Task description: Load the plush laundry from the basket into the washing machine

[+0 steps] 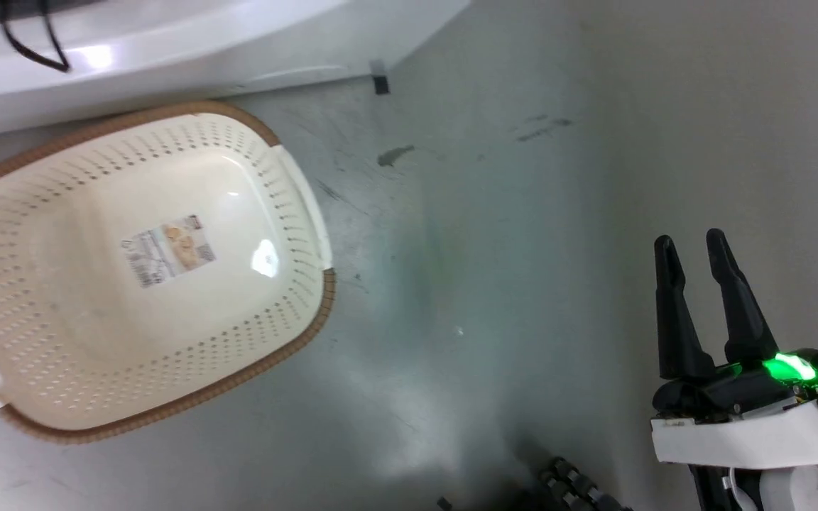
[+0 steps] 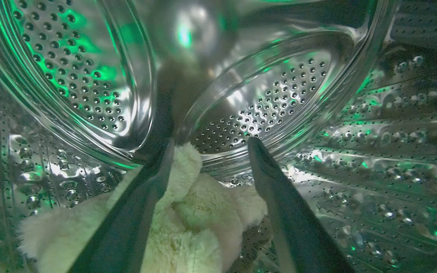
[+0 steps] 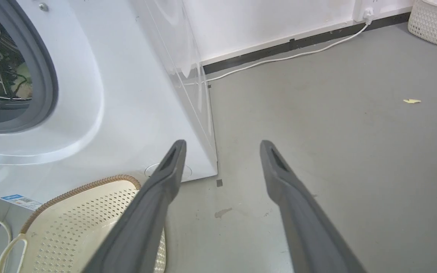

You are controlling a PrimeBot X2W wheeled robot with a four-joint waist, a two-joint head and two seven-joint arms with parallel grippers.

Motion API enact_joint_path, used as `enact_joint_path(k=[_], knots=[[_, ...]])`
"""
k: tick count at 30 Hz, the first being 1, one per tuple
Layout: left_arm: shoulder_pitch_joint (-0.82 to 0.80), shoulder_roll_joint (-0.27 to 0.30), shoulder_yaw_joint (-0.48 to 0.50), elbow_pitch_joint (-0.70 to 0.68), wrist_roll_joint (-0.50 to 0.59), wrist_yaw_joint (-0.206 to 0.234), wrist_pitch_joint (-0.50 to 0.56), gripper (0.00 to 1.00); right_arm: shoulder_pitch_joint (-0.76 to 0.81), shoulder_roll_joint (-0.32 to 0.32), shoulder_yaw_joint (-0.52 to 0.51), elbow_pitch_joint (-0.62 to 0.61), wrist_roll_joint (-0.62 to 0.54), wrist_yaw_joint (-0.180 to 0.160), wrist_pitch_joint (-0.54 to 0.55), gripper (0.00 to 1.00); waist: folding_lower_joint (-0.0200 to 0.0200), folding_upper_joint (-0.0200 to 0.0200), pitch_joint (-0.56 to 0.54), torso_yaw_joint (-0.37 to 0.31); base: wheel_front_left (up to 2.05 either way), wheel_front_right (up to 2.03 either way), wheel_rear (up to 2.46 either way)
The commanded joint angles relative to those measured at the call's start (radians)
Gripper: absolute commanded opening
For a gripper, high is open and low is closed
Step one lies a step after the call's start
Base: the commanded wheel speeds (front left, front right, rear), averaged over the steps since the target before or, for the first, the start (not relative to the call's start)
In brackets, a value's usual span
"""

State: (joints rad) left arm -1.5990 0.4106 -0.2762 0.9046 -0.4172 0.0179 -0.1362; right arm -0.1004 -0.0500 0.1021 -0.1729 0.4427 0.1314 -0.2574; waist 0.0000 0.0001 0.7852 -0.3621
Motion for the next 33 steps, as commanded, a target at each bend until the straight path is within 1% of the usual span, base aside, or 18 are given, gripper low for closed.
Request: enact_joint_path(k=[1, 5, 7, 8, 9, 10, 11, 13, 14, 17, 18, 19, 24, 31, 32, 33], knots=[[0.026, -0.014, 0.003, 0.012, -0.011, -0.008, -0.016, 1.00, -0.023, 0.000, -0.005, 0.008, -0.010, -0.001, -0.004, 1.00, 0.0000, -0.0001, -0.032, 0.029, 0.00, 0.00, 0.00], [0.075, -0.052, -0.003, 0.032, -0.028, -0.025, -0.048, 1.00, -0.041, 0.000, -0.012, 0.028, -0.031, -0.001, -0.004, 1.00, 0.0000, -0.0001, -0.083, 0.065, 0.00, 0.00, 0.00], [0.089, -0.060, -0.008, 0.034, -0.028, -0.027, -0.056, 1.00, -0.046, 0.000, -0.013, 0.033, -0.036, -0.001, -0.004, 1.00, 0.0000, -0.0001, -0.095, 0.074, 0.00, 0.00, 0.00], [0.121, -0.076, -0.015, 0.042, -0.030, -0.031, -0.071, 1.00, -0.054, 0.000, -0.016, 0.045, -0.045, -0.001, -0.004, 1.00, 0.0000, -0.0001, -0.125, 0.089, 0.00, 0.00, 0.00], [0.121, -0.076, -0.015, 0.042, -0.030, -0.031, -0.071, 1.00, -0.054, 0.000, -0.016, 0.045, -0.045, -0.001, -0.004, 1.00, 0.0000, -0.0001, -0.125, 0.089, 0.00, 0.00, 0.00], [0.157, -0.089, -0.025, 0.049, -0.027, -0.035, -0.085, 1.00, -0.059, 0.000, -0.018, 0.057, -0.052, -0.001, -0.004, 1.00, 0.0000, -0.0001, -0.157, 0.105, 0.00, 0.00, 0.00], [0.157, -0.089, -0.025, 0.049, -0.027, -0.035, -0.085, 1.00, -0.059, 0.000, -0.018, 0.057, -0.052, -0.001, -0.004, 1.00, 0.0000, -0.0001, -0.157, 0.105, 0.00, 0.00, 0.00], [0.216, -0.109, -0.024, 0.053, -0.035, -0.031, -0.105, 1.00, -0.063, 0.000, -0.021, 0.072, -0.073, -0.001, -0.004, 1.00, 0.0000, -0.0001, -0.207, 0.126, 0.00, 0.00, 0.00], [0.216, -0.109, -0.024, 0.053, -0.035, -0.031, -0.105, 1.00, -0.063, 0.000, -0.021, 0.072, -0.073, -0.001, -0.004, 1.00, 0.0000, -0.0001, -0.207, 0.126, 0.00, 0.00, 0.00], [0.295, -0.130, -0.025, 0.046, -0.039, -0.028, -0.118, 1.00, -0.058, 0.000, -0.031, 0.088, -0.084, -0.001, -0.004, 1.00, 0.0000, -0.0001, -0.262, 0.150, 0.00, 0.00, 0.00], [0.349, -0.148, -0.025, 0.038, -0.041, -0.026, -0.122, 1.00, -0.052, 0.000, -0.036, 0.100, -0.091, -0.001, -0.004, 1.00, 0.0000, -0.0001, -0.299, 0.166, 0.00, 0.00, 0.00], [0.349, -0.148, -0.025, 0.038, -0.041, -0.026, -0.122, 1.00, -0.052, 0.000, -0.036, 0.100, -0.091, -0.001, -0.004, 1.00, 0.0000, -0.0001, -0.299, 0.166, 0.00, 0.00, 0.00], [0.462, -0.191, -0.014, -0.003, -0.052, -0.015, -0.125, 1.00, -0.035, 0.000, -0.046, 0.127, -0.104, -0.001, -0.004, 1.00, 0.0000, -0.0001, -0.382, 0.201, 0.00, 0.00, 0.00], [0.626, -0.216, 0.014, -0.091, -0.048, 0.006, -0.125, 1.00, -0.013, 0.000, -0.046, 0.161, -0.125, -0.001, -0.004, 1.00, 0.0000, -0.0001, -0.493, 0.238, 0.00, 0.00, 0.00], [0.700, -0.226, 0.023, -0.129, -0.044, 0.012, -0.125, 1.00, 0.002, 0.000, -0.052, 0.175, -0.136, -0.001, -0.004, 1.00, 0.0000, -0.0001, -0.543, 0.255, 0.00, 0.00, 0.00], [0.726, -0.229, 0.026, -0.141, -0.043, 0.013, -0.125, 1.00, 0.008, 0.000, -0.053, 0.179, -0.142, -0.001, -0.004, 1.00, 0.0000, -0.0001, -0.559, 0.259, 0.00, 0.00, 0.00]])
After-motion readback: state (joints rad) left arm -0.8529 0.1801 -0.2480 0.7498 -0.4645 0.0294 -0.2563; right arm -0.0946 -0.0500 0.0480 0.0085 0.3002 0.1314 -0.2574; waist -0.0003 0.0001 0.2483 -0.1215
